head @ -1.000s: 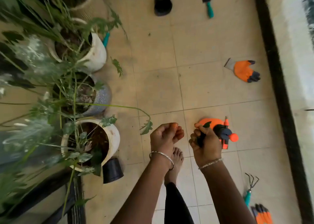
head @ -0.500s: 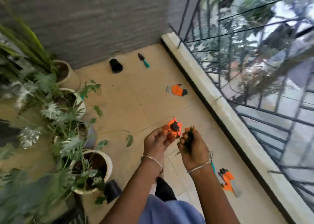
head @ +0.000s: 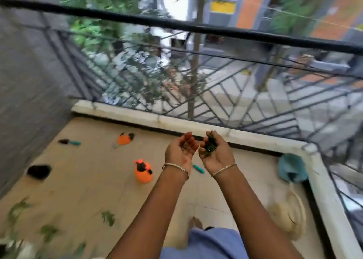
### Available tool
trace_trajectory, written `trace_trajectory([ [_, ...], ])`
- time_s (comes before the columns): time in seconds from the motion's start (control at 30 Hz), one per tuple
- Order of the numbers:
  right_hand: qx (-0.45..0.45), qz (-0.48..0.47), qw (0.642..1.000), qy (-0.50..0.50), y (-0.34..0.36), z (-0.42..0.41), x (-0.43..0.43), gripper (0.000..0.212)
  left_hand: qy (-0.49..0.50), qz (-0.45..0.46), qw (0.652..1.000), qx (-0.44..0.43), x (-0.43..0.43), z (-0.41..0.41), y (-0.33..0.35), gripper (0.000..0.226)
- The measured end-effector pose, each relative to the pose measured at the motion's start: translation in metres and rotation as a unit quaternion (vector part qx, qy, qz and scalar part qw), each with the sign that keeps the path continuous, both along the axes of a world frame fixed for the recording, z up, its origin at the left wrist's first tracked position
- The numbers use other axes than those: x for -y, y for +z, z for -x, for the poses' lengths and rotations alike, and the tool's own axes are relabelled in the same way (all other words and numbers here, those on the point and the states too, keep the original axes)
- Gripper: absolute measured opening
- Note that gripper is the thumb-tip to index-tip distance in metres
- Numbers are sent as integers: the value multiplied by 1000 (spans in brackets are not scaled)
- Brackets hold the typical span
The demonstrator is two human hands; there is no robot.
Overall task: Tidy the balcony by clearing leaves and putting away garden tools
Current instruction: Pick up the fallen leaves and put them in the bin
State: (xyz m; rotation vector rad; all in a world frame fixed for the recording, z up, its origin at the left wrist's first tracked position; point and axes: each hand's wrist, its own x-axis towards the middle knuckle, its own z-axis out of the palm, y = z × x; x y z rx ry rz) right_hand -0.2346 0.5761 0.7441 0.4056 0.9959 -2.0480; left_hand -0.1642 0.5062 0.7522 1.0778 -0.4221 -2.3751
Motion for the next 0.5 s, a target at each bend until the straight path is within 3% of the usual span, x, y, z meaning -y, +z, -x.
trace_trajectory([
  [0.27, -7, 26, 967, -255, 24, 61, -183, 26, -224, 26, 974, -8, -167, 104, 27, 28],
  [0.5, 11, 1, 906, -424, 3, 73, -397, 26, -407, 12, 913, 12, -373, 144, 13, 26],
])
